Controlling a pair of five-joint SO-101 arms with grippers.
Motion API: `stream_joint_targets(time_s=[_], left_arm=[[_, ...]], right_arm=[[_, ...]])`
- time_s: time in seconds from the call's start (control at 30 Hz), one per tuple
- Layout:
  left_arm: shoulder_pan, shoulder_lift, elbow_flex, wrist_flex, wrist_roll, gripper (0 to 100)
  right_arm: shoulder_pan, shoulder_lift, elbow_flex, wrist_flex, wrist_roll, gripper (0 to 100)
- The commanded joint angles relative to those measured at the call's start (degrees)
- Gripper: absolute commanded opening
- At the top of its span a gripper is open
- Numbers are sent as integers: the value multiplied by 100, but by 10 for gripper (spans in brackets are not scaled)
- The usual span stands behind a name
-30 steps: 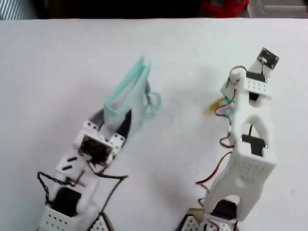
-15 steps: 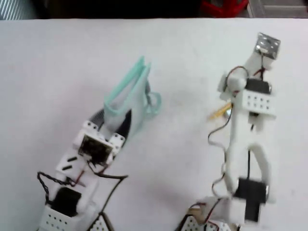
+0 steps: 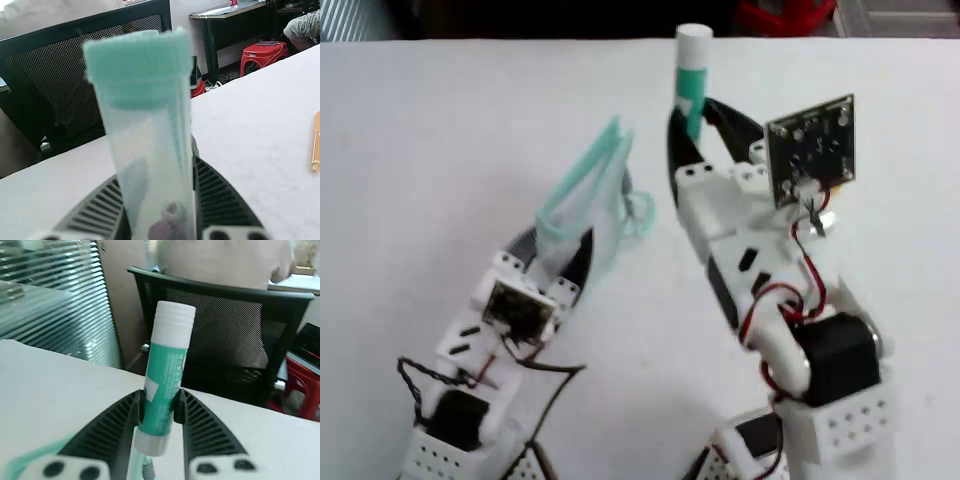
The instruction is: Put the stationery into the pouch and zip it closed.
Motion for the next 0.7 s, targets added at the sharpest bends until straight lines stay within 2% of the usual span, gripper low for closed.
stream_joint_targets(time_s=[0.0, 0.17, 0.67], left_arm=[[13, 13, 229, -316, -53, 146], [-4, 13, 264, -369, -53, 146], [-22, 13, 237, -387, -53, 148]], right_arm=[[-593, 338, -765, 171, -220, 19], [-1007, 1235, -1178, 4, -255, 19], [-1015, 2255, -1011, 330, -290, 19]])
